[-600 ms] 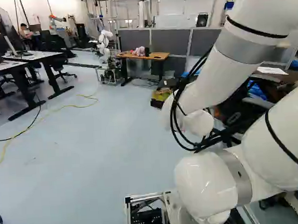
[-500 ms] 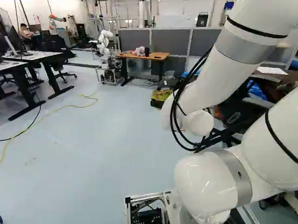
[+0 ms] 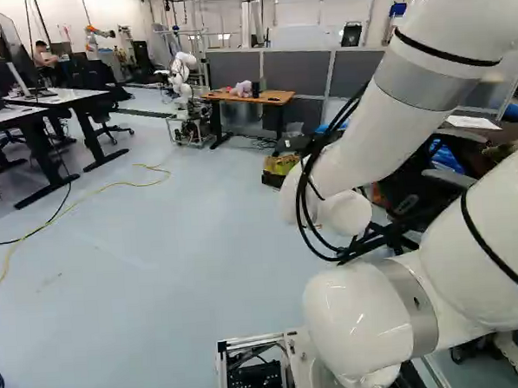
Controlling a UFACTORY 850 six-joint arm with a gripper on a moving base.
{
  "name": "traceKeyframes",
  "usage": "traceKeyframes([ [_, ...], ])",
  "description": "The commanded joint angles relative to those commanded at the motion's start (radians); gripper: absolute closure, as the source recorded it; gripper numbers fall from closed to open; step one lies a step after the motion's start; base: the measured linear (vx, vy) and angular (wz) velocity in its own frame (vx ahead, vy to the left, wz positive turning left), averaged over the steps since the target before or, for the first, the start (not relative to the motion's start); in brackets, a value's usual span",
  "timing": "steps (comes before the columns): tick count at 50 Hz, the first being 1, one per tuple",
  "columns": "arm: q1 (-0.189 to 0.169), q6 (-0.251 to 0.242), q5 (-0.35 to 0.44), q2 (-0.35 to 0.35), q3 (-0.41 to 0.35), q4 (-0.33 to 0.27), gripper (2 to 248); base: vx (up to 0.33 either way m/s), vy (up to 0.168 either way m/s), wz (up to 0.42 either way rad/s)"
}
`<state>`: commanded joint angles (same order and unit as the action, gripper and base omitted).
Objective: Pick up the bag on the ground and place it on the table
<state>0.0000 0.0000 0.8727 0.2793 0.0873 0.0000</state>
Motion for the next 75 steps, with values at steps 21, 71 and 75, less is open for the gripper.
traceKeyframes([
  [21,0.0,0.0,0.0,0.0,0.0,0.0,3,0.052,0.001,-0.005],
  [71,0.0,0.0,0.0,0.0,0.0,0.0,3,0.185,0.038,-0.015],
  [75,0.0,0.0,0.0,0.0,0.0,0.0,3,0.253,0.005,-0.019],
])
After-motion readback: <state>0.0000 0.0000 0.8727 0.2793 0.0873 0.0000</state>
